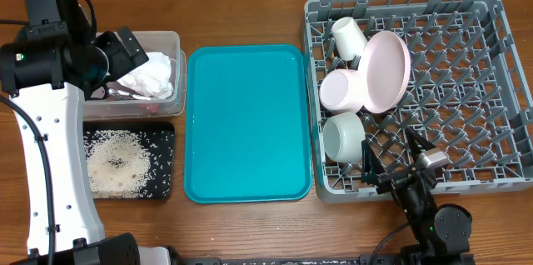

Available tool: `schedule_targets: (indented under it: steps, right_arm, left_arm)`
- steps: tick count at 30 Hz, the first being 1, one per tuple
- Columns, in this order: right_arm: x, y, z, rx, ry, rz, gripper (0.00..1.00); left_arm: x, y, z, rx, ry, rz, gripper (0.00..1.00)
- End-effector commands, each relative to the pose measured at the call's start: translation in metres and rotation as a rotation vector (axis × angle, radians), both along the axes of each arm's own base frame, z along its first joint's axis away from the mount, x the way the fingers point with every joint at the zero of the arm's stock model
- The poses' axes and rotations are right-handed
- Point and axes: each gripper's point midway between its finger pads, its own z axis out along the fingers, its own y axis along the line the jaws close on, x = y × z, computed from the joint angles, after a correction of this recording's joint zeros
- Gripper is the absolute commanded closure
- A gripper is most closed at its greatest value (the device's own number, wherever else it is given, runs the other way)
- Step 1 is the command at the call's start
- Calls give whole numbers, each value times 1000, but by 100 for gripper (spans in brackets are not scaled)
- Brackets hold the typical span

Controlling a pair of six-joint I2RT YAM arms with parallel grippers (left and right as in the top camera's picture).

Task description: Sort waste into correct bins and load items into the dishwasher

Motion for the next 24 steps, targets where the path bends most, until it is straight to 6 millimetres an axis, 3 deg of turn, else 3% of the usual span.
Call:
schedule_targets:
  steps: [1,10,15,24]
  right_arm:
    - [4,-13,-14,3,47,-56,0]
    - [8,-40,-18,-32,56,-165,0]
    - [7,-38,-18,-148,25,-151,0]
    - [7,-38,-18,-147,25,-155,0]
  left_arm:
    - [2,1,6,15,-15,-8,0]
    - [2,1,6,15,-15,-8,0]
    - [2,1,6,15,-15,-8,0]
    - [2,1,6,15,-15,-8,0]
